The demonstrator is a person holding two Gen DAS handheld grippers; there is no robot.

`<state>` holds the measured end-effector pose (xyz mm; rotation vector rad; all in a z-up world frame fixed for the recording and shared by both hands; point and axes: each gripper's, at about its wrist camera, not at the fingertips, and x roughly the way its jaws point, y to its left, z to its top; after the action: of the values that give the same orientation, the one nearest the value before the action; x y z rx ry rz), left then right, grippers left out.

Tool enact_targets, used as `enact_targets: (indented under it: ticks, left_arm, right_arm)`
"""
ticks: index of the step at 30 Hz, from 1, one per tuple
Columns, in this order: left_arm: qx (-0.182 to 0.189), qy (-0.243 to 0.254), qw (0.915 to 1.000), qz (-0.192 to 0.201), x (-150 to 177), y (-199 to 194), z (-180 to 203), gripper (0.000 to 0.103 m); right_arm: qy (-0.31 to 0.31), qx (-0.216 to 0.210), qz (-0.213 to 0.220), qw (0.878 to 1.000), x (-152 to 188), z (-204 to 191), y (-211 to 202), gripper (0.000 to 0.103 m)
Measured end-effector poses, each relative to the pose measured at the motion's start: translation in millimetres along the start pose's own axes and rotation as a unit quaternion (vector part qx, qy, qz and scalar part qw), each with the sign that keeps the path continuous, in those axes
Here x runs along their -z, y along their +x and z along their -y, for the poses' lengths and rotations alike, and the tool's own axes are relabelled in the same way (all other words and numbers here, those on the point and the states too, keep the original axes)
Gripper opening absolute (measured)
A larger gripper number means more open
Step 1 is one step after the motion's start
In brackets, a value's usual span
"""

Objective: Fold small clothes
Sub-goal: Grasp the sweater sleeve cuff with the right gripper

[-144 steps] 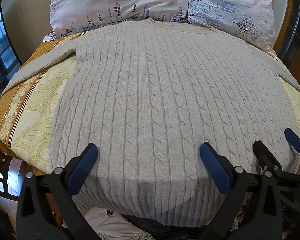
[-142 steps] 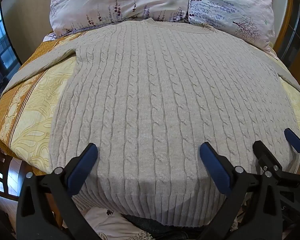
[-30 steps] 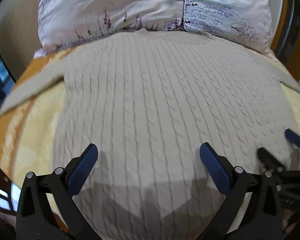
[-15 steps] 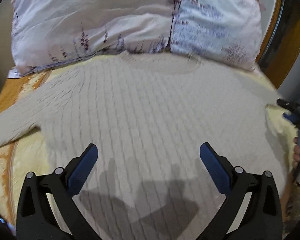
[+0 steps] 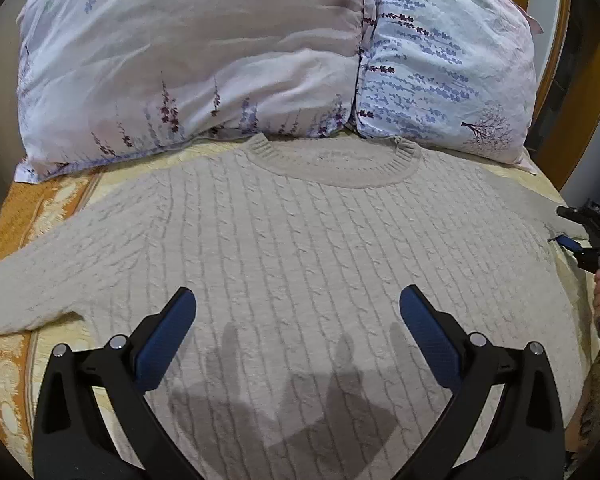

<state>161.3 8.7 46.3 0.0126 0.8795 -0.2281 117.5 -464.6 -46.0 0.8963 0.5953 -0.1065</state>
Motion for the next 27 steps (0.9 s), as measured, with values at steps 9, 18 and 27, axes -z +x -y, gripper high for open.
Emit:
enact_targets:
  ticks: [9, 18, 27]
  left_arm:
    - [-0.003, 0.011, 0.9999, -0.002, 0, 7, 0, 0.101]
    - [0.023, -0.016, 0.9995, -0.014, -5, 15, -12, 0.101]
    - [0.024, -0.033, 0.9992, -0.003, -8, 13, -26, 0.101]
  right_arm:
    - [0.080, 0.042, 0.079, 0.993, -40, 54, -20, 0.035]
    - [0.056, 0.065, 0.104, 0.991, -49, 55, -22, 0.012]
    - [-0.050, 0.046, 0.150, 0.986, -47, -11, -39, 0.011]
